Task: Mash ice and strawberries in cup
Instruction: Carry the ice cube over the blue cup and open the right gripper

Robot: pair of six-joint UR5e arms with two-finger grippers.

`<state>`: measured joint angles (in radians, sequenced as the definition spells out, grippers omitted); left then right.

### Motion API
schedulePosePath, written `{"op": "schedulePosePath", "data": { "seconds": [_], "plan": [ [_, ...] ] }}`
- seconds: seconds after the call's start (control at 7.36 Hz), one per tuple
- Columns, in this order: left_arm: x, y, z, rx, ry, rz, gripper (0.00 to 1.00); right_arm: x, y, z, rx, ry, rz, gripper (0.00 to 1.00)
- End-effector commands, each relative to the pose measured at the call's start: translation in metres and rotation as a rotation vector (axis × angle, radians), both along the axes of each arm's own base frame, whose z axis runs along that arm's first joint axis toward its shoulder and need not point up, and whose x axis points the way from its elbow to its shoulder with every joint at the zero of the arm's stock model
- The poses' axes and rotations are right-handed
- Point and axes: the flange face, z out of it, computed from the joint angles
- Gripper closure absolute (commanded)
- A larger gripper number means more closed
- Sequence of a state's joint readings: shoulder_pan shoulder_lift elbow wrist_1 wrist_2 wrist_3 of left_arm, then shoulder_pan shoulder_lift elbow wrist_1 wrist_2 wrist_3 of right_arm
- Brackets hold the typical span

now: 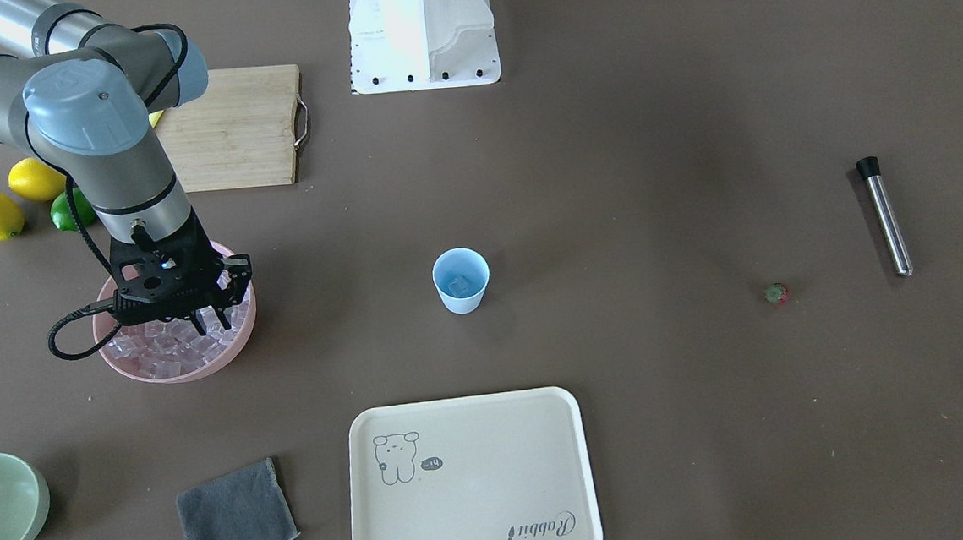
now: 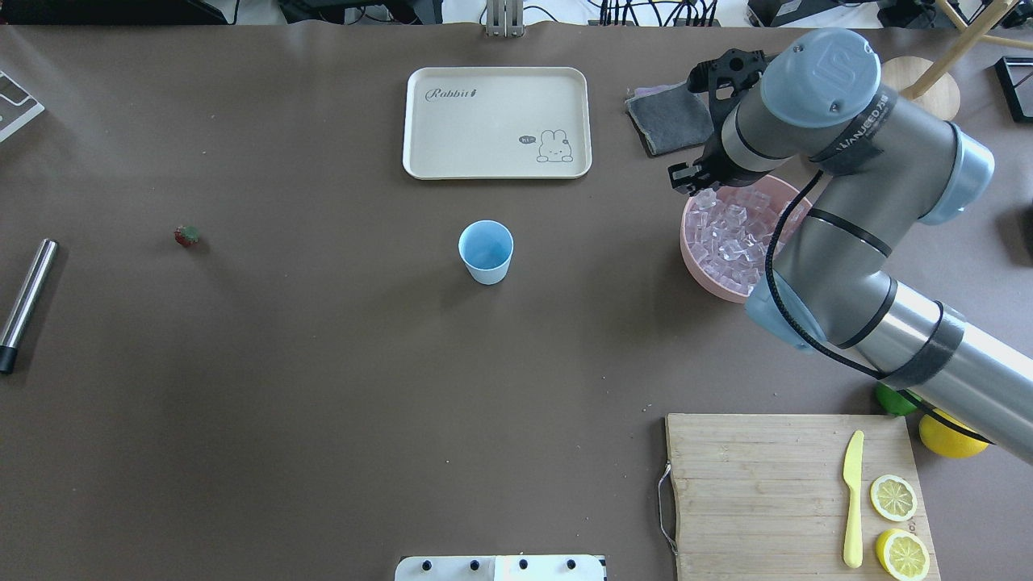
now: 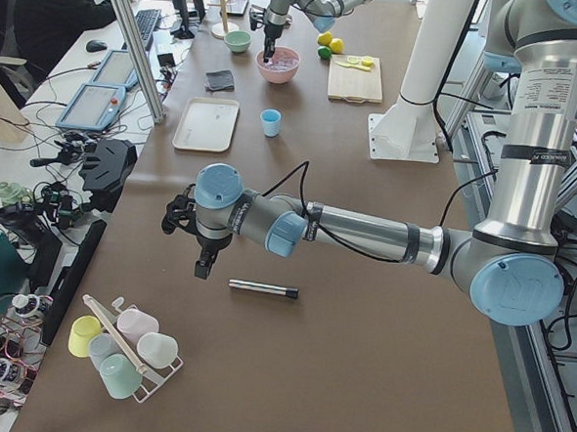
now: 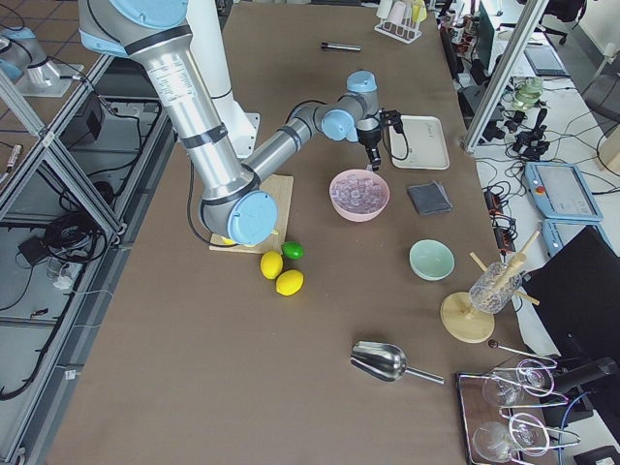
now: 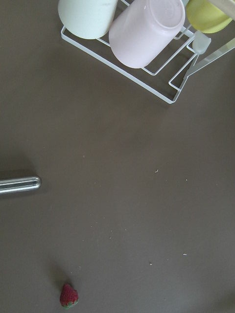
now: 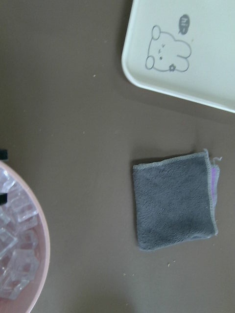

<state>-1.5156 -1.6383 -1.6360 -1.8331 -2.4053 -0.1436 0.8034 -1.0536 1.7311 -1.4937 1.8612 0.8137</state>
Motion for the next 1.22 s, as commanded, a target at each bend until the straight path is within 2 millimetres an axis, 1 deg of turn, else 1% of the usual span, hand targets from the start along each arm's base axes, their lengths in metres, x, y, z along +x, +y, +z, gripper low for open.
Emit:
{"op": "schedulePosePath", "data": {
  "seconds": [0.0,0.14,0.27,0.41,0.54,0.68,0.82,0.95,1.09],
  "plan": [
    [0.000,0.000,-0.002,0.003,0.000,0.000,0.01,-0.038,-0.009,-0.075,-0.047,-0.078,0.069,0.88],
    [0.000,0.000,-0.004,0.007,0.001,-0.001,0.01,-0.076,-0.008,-0.118,-0.053,-0.108,0.093,0.88],
    [0.000,0.000,-0.003,0.005,0.000,0.000,0.01,-0.125,-0.005,-0.160,-0.067,-0.122,0.150,0.88],
    [0.000,-0.001,-0.001,0.002,0.000,0.000,0.01,-0.156,-0.004,-0.190,-0.086,-0.135,0.176,0.88],
    [0.000,-0.001,-0.002,0.003,0.000,0.000,0.01,-0.170,0.007,-0.199,-0.076,-0.141,0.182,0.87],
    [0.000,-0.001,-0.001,0.002,0.000,0.000,0.01,-0.192,0.025,-0.200,-0.017,-0.143,0.196,0.87],
    [0.000,-0.001,0.001,-0.002,0.000,0.001,0.01,-0.207,0.035,-0.191,-0.010,-0.146,0.188,0.87],
    [0.000,-0.001,0.002,-0.003,0.000,0.001,0.01,-0.210,0.036,-0.184,-0.005,-0.146,0.183,0.80],
    [0.000,0.000,0.002,-0.003,0.000,0.001,0.01,-0.211,0.037,-0.181,-0.002,-0.144,0.176,0.80]
  ]
}}
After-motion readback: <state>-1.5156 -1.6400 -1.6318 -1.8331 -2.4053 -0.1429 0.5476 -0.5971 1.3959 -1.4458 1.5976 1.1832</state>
